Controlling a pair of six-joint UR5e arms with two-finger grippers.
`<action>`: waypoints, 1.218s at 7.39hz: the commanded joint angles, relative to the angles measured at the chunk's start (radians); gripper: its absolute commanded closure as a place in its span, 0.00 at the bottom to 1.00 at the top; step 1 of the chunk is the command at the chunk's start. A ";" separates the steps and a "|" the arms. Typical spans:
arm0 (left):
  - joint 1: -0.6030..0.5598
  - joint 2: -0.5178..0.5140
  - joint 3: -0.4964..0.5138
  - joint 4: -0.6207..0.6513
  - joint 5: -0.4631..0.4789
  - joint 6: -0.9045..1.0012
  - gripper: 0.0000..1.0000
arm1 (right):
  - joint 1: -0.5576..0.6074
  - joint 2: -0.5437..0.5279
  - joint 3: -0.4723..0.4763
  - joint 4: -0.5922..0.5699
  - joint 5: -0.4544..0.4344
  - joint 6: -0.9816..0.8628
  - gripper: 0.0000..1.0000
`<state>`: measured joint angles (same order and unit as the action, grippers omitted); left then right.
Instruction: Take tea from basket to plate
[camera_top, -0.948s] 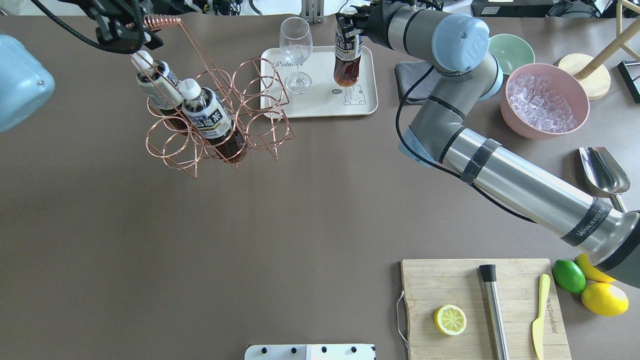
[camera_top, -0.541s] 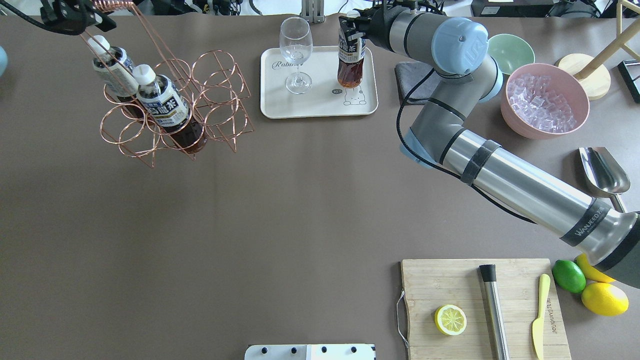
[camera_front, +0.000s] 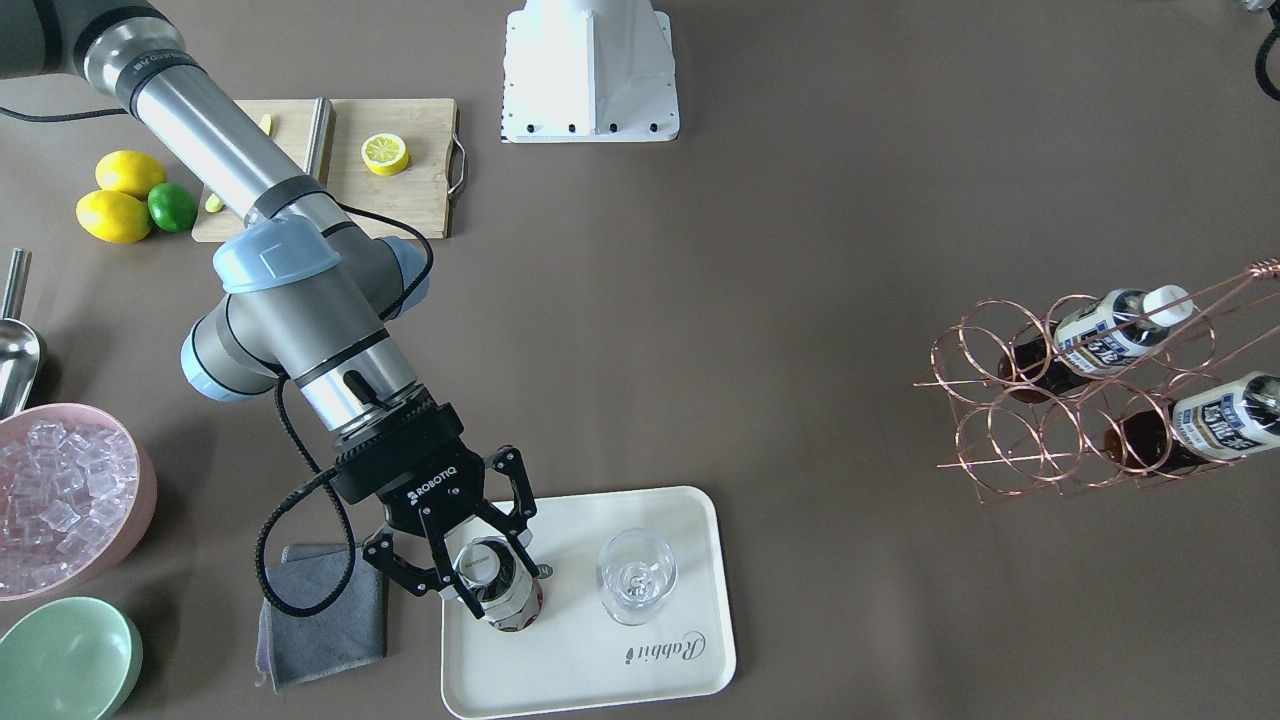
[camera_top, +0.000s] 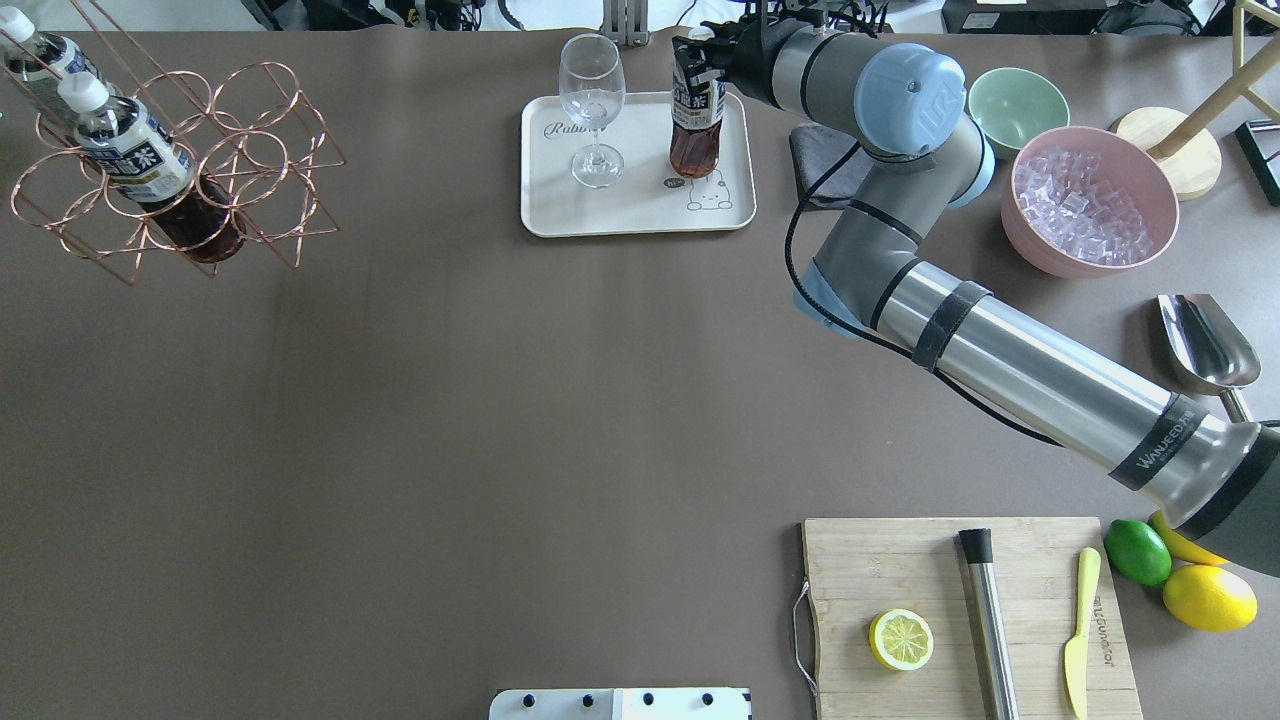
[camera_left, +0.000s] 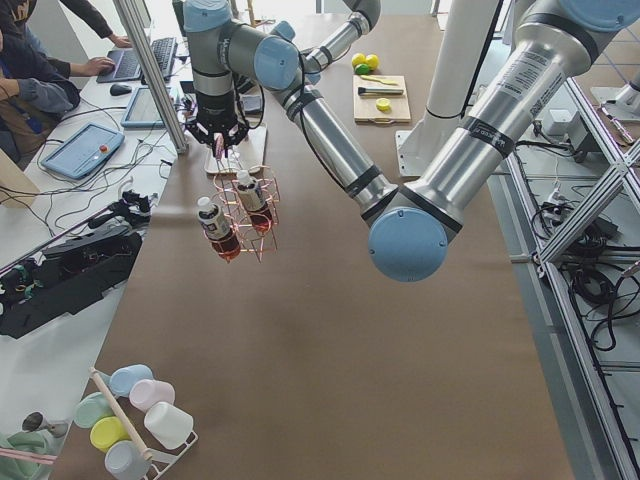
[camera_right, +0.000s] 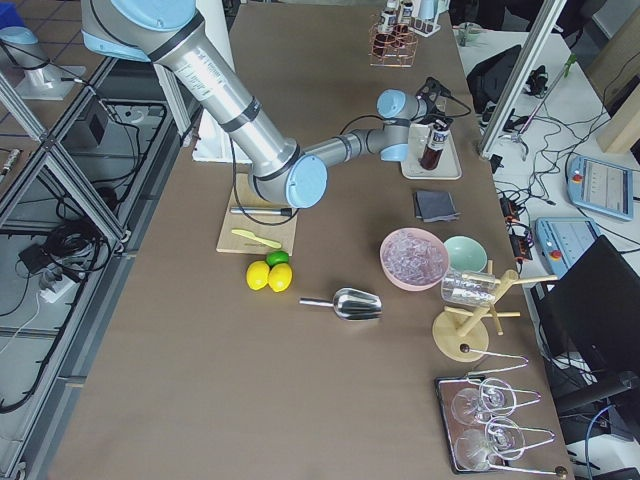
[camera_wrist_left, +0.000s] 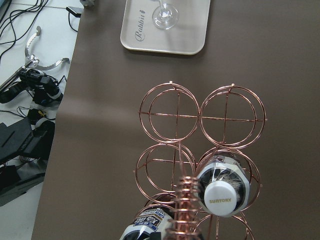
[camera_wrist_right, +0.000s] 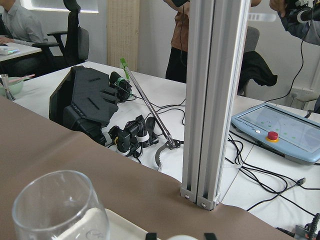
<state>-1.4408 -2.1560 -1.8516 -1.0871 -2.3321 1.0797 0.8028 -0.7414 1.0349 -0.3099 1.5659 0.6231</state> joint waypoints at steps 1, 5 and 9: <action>-0.070 0.028 0.124 0.003 -0.003 0.225 1.00 | -0.001 0.002 0.002 0.000 0.000 0.003 0.00; -0.101 0.042 0.352 -0.169 0.005 0.324 1.00 | 0.048 -0.018 0.184 -0.163 0.109 0.018 0.00; -0.101 0.047 0.491 -0.316 0.011 0.324 1.00 | 0.150 -0.303 0.707 -0.565 0.232 0.047 0.00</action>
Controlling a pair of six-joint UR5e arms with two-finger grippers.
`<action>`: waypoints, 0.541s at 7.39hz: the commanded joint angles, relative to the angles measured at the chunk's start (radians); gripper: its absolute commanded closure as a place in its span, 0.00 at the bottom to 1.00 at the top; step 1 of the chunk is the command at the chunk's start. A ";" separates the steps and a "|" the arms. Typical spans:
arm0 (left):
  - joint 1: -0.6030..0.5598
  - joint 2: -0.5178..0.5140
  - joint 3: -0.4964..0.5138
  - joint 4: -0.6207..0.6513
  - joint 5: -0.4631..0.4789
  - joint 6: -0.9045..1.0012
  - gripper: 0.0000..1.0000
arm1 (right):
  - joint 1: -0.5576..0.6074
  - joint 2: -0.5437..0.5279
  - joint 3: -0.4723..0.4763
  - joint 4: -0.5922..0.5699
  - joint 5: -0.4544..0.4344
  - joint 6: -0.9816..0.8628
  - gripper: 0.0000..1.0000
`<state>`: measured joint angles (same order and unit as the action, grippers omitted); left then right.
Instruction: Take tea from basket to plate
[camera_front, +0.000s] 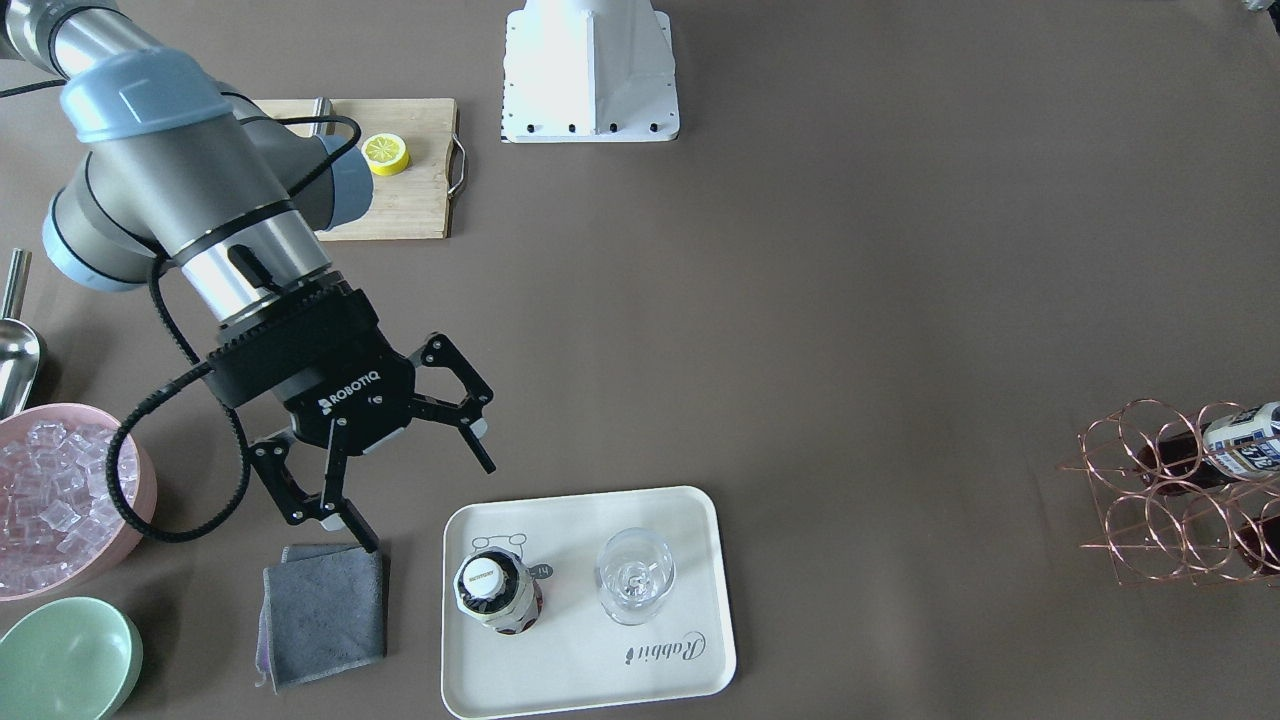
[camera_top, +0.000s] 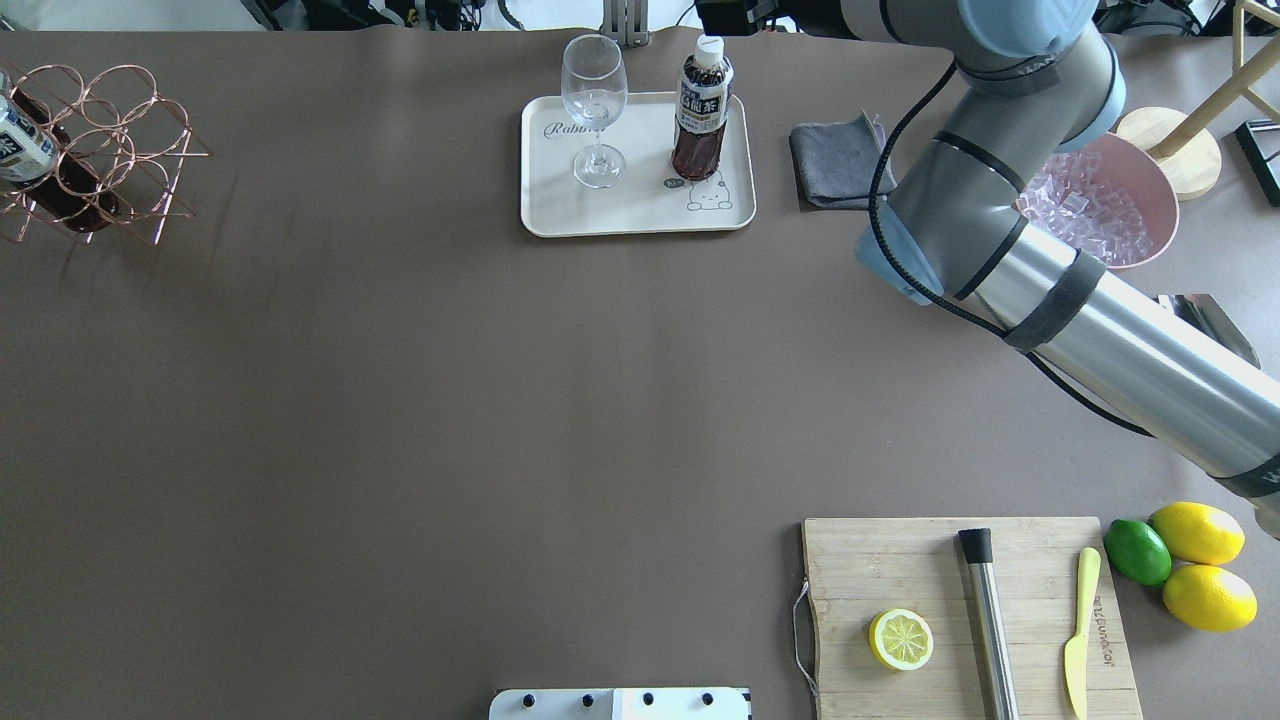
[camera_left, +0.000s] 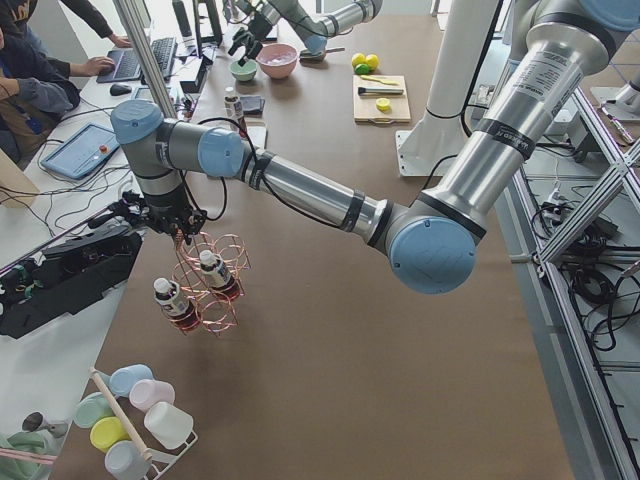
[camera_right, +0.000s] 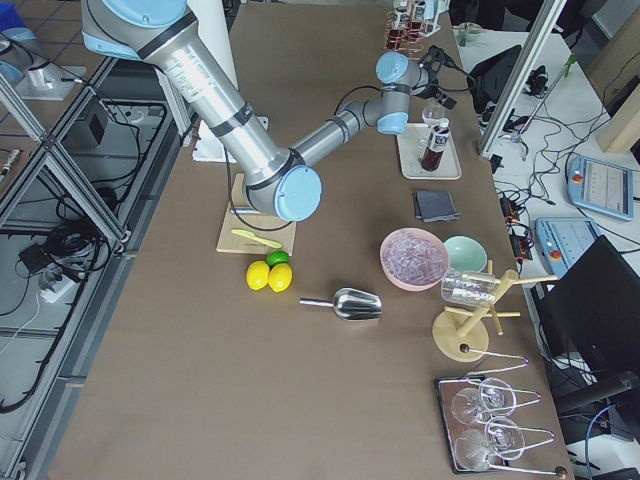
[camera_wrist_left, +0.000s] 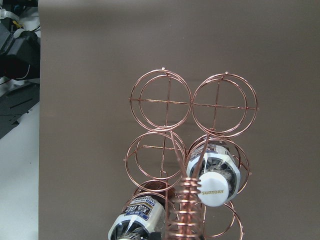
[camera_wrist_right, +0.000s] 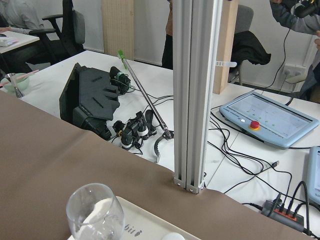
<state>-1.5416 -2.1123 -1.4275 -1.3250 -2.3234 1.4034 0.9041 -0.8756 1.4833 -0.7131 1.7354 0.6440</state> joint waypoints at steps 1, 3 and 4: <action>0.000 0.003 0.100 -0.121 0.003 -0.001 1.00 | 0.082 -0.316 0.437 -0.292 0.087 0.031 0.00; 0.000 0.003 0.113 -0.132 0.004 -0.004 1.00 | 0.166 -0.480 0.520 -0.417 0.148 0.025 0.00; 0.003 0.003 0.113 -0.134 0.019 -0.004 1.00 | 0.232 -0.499 0.491 -0.524 0.214 -0.021 0.00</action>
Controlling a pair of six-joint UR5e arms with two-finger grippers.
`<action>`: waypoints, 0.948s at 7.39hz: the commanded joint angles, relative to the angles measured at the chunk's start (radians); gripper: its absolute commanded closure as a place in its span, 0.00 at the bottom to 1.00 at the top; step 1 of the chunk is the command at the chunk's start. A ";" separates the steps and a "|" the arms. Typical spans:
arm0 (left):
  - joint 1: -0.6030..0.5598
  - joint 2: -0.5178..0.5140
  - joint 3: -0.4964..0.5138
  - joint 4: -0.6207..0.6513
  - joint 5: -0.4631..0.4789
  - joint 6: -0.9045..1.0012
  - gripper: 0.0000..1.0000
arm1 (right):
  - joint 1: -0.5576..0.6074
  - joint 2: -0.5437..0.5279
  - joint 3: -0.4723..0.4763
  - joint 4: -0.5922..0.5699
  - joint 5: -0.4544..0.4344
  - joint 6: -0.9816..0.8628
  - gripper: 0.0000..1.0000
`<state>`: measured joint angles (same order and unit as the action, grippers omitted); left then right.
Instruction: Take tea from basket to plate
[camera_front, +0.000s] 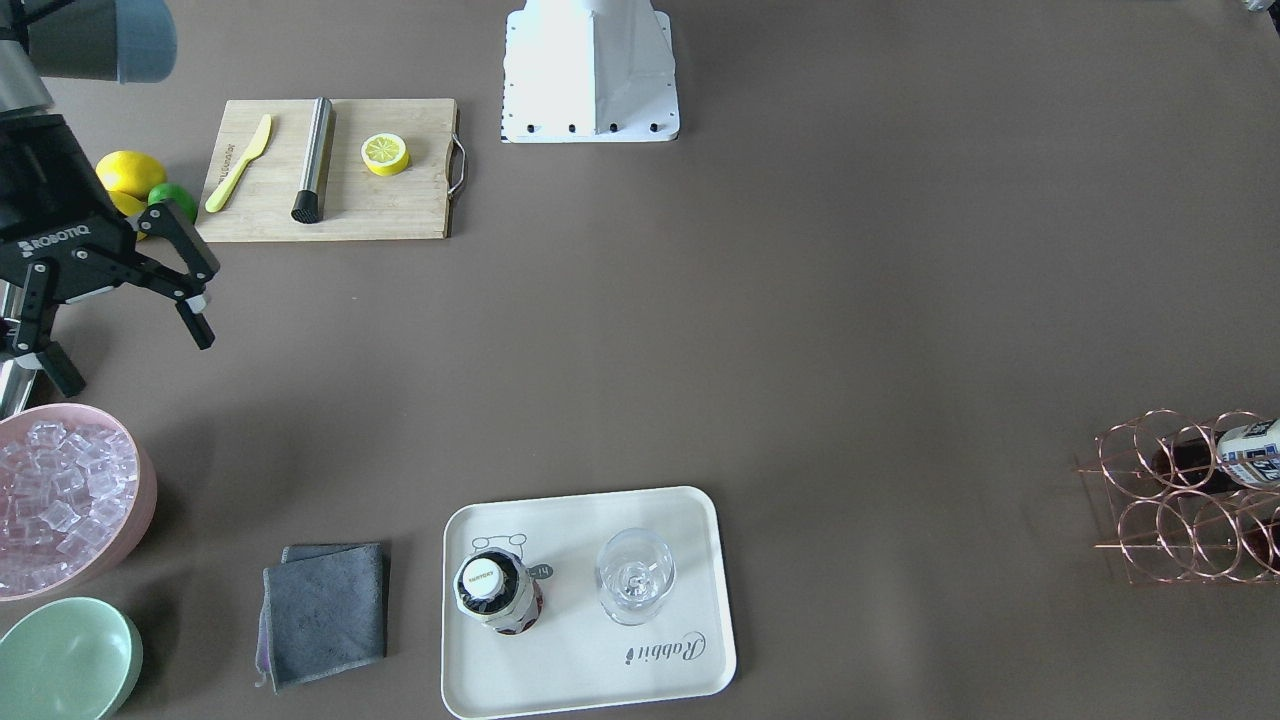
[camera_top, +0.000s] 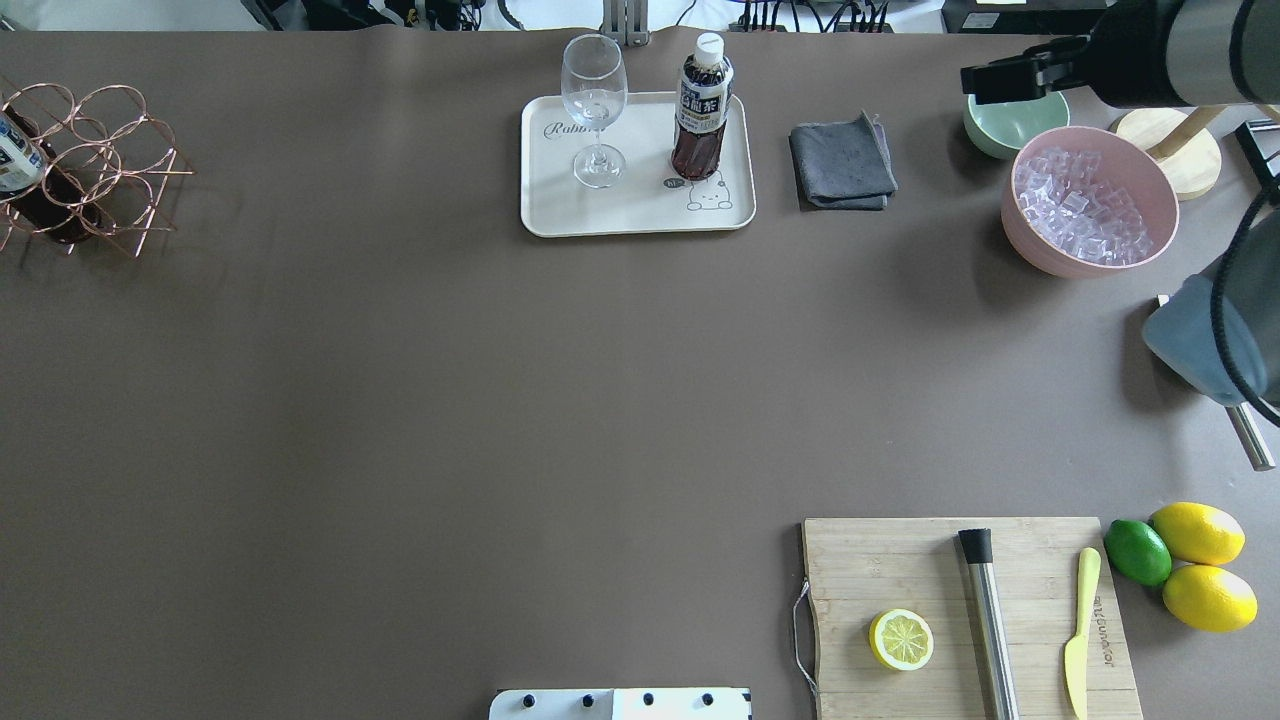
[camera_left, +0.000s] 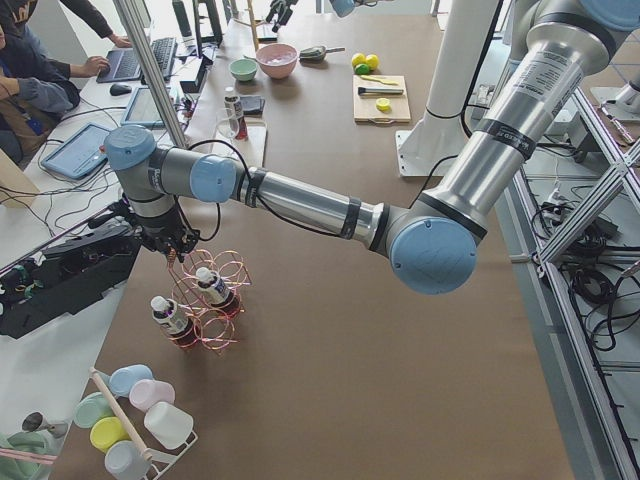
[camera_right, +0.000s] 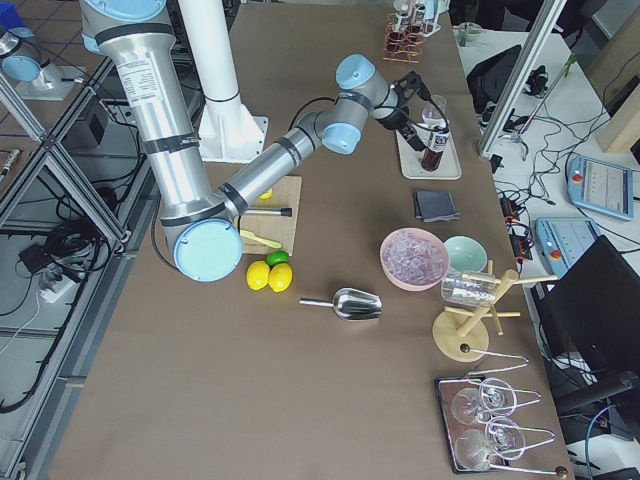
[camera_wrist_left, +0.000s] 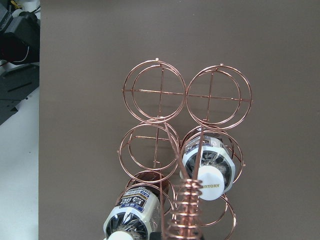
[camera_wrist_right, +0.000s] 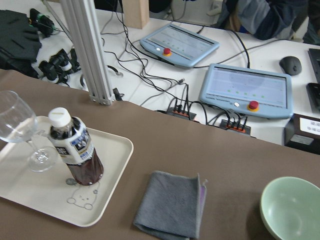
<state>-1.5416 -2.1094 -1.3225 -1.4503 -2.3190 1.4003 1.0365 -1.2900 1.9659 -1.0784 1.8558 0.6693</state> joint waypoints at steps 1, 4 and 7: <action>0.008 0.002 0.009 -0.009 0.032 -0.001 1.00 | 0.144 -0.104 0.005 -0.305 0.102 -0.186 0.00; 0.011 0.002 0.009 -0.009 0.046 -0.001 1.00 | 0.329 -0.135 -0.100 -0.551 0.286 -0.388 0.00; 0.012 0.005 0.009 -0.004 0.047 -0.013 0.02 | 0.499 -0.297 -0.261 -0.543 0.486 -0.534 0.00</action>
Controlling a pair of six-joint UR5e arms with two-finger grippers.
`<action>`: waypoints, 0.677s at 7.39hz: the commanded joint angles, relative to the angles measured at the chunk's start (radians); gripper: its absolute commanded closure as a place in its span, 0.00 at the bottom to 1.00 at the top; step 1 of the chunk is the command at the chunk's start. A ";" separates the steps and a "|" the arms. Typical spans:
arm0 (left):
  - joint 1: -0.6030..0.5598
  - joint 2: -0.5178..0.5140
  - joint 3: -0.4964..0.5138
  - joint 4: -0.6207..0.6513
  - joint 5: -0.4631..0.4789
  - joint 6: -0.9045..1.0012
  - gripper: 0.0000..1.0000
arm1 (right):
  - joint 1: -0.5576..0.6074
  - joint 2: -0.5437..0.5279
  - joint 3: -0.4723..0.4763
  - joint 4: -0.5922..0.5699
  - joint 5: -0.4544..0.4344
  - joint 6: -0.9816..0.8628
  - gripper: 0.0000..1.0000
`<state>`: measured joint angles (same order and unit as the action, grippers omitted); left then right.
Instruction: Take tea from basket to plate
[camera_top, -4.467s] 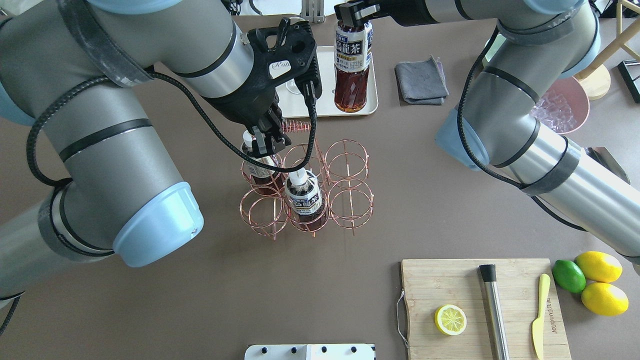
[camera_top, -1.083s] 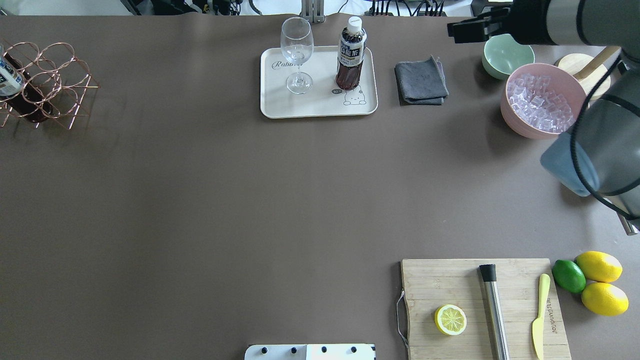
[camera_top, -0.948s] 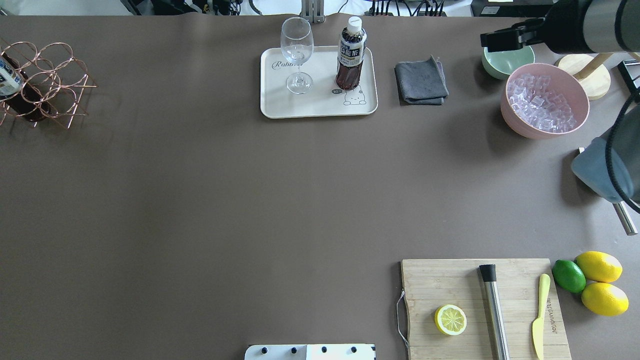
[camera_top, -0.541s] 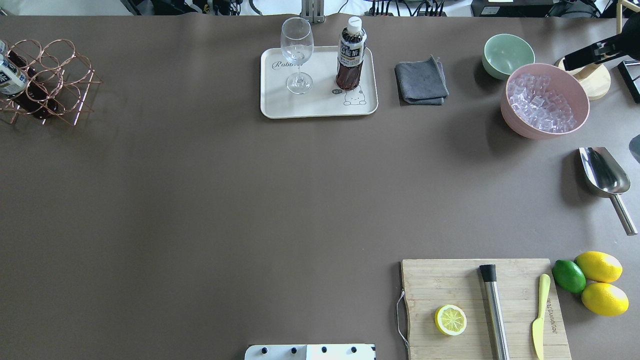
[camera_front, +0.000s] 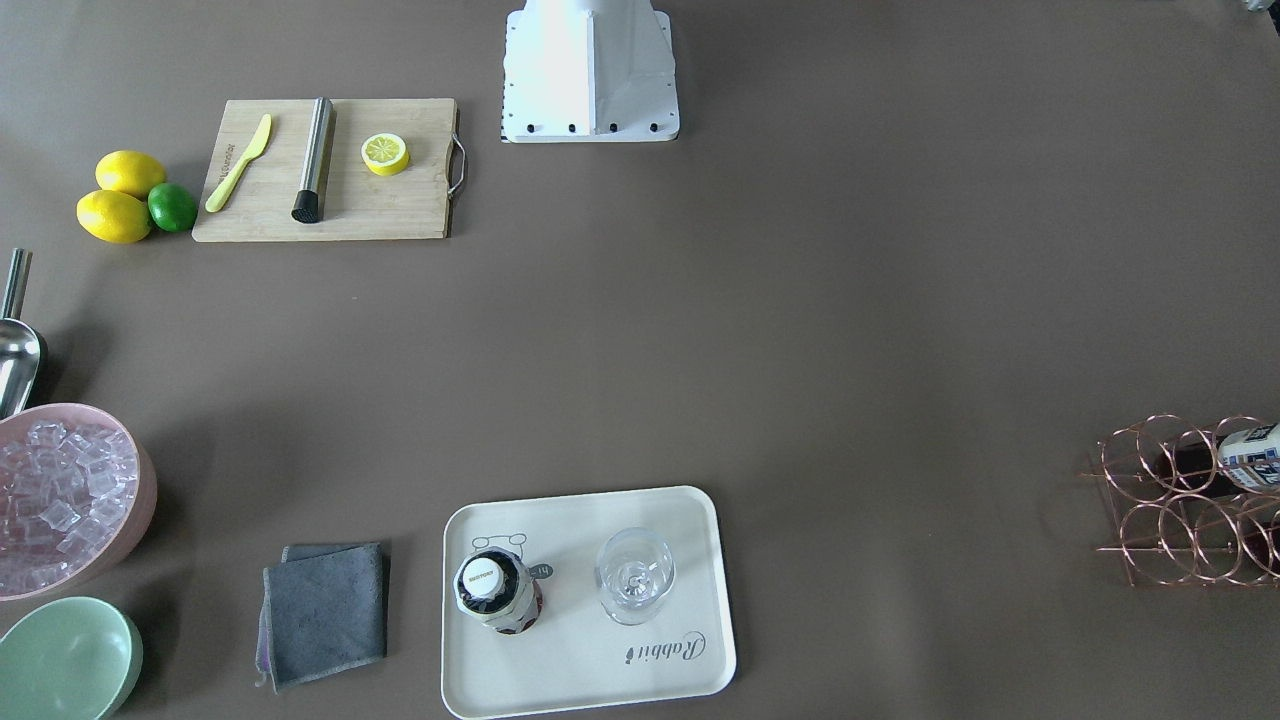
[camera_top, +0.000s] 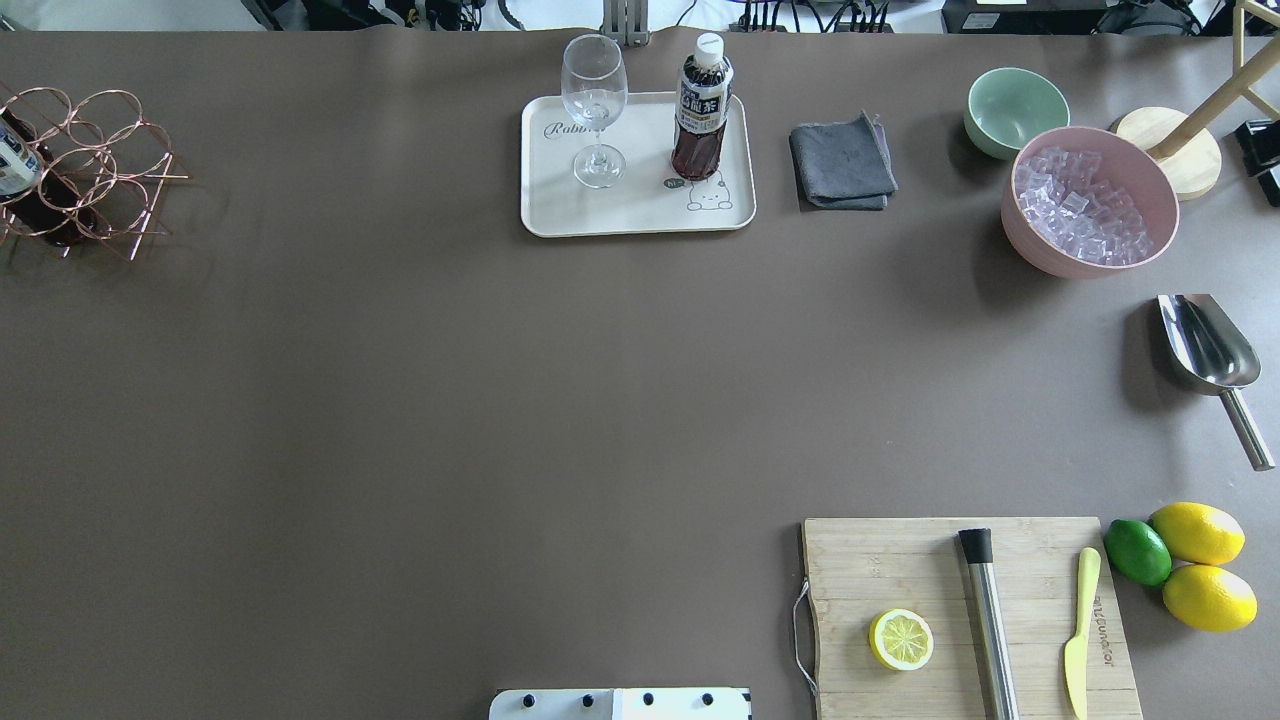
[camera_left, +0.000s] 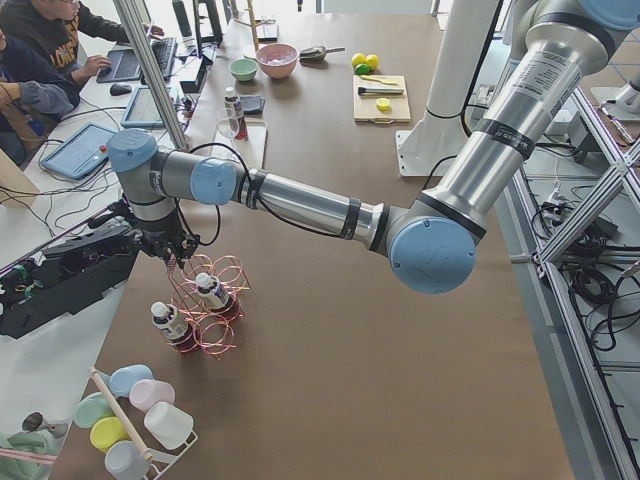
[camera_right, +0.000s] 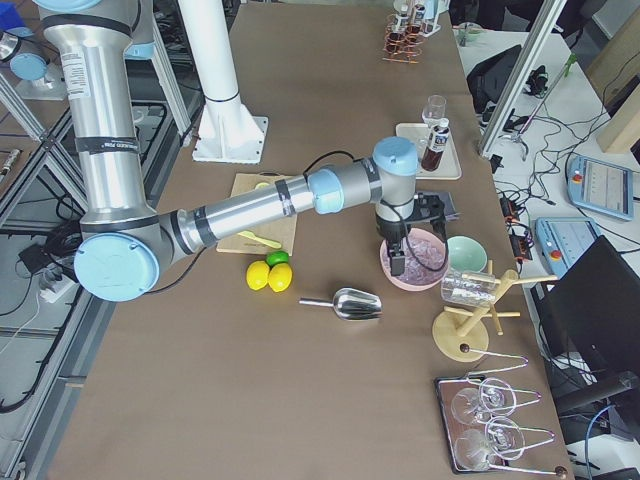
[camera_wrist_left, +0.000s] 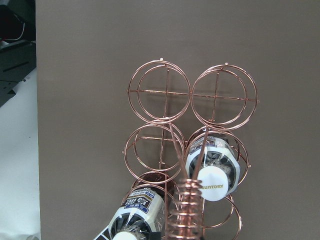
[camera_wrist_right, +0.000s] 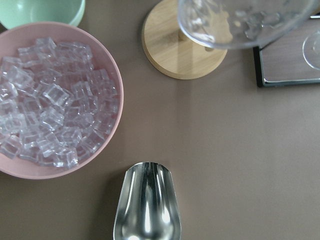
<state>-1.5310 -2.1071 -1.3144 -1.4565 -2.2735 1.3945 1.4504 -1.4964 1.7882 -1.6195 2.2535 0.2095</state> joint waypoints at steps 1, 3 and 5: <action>0.002 0.002 0.000 0.002 0.005 -0.008 0.02 | 0.088 -0.113 -0.093 -0.005 0.104 -0.073 0.00; 0.000 0.002 -0.002 0.002 0.005 -0.009 0.02 | 0.088 -0.114 -0.113 -0.006 0.103 -0.071 0.00; -0.009 0.027 -0.014 0.002 -0.001 -0.067 0.02 | 0.088 -0.126 -0.115 -0.005 0.109 -0.064 0.00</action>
<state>-1.5336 -2.1022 -1.3167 -1.4535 -2.2692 1.3796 1.5379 -1.6139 1.6757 -1.6256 2.3567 0.1415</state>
